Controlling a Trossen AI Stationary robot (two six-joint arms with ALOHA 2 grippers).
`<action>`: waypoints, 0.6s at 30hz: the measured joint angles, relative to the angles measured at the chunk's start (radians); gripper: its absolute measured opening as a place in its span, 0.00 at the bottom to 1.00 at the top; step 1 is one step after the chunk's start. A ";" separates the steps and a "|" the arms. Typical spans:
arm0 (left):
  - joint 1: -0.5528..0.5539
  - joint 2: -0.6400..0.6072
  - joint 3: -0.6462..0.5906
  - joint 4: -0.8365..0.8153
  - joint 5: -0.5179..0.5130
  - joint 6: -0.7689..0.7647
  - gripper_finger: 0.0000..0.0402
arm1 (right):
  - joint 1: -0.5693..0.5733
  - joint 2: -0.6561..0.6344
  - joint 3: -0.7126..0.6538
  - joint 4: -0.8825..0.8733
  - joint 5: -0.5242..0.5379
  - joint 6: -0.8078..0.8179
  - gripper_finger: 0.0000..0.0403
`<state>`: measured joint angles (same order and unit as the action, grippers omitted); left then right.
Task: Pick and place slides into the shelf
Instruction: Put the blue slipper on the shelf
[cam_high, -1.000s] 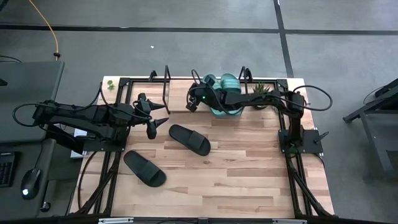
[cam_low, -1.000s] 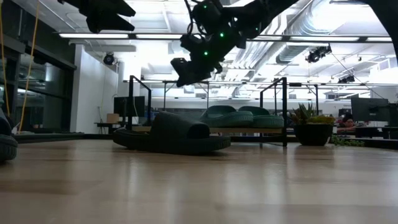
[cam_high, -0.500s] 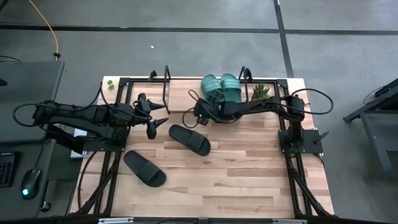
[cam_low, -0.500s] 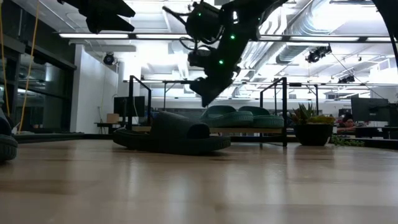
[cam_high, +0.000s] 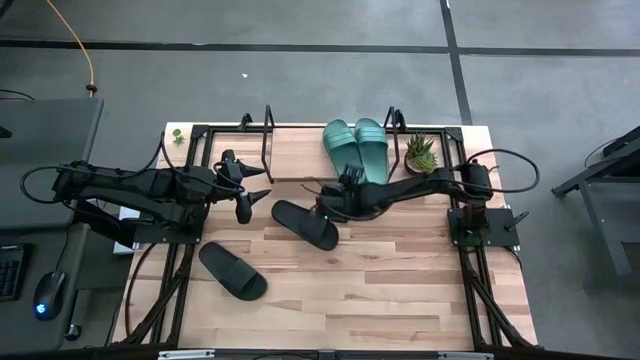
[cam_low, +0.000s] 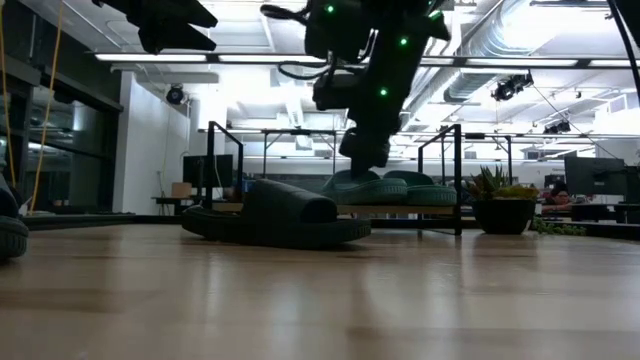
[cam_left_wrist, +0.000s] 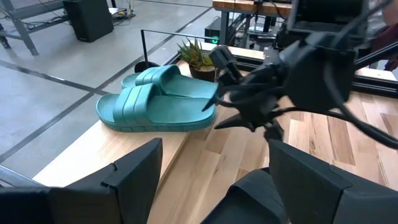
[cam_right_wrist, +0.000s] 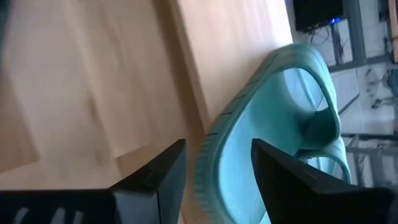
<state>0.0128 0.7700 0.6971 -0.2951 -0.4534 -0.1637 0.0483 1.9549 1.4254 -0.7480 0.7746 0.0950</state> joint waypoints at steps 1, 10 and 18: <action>0.000 0.000 0.000 0.000 0.000 0.000 0.68 | 0.008 0.000 0.000 -0.004 0.000 -0.009 0.43; 0.000 0.000 0.000 -0.021 0.000 0.001 0.68 | 0.068 0.000 -0.001 -0.046 0.007 -0.015 0.43; 0.000 0.000 0.000 -0.023 0.000 0.001 0.68 | 0.141 -0.061 -0.100 0.066 0.039 -0.023 0.43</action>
<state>0.0128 0.7702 0.6971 -0.3183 -0.4530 -0.1631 0.1888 1.8941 1.3254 -0.6820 0.8138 0.0722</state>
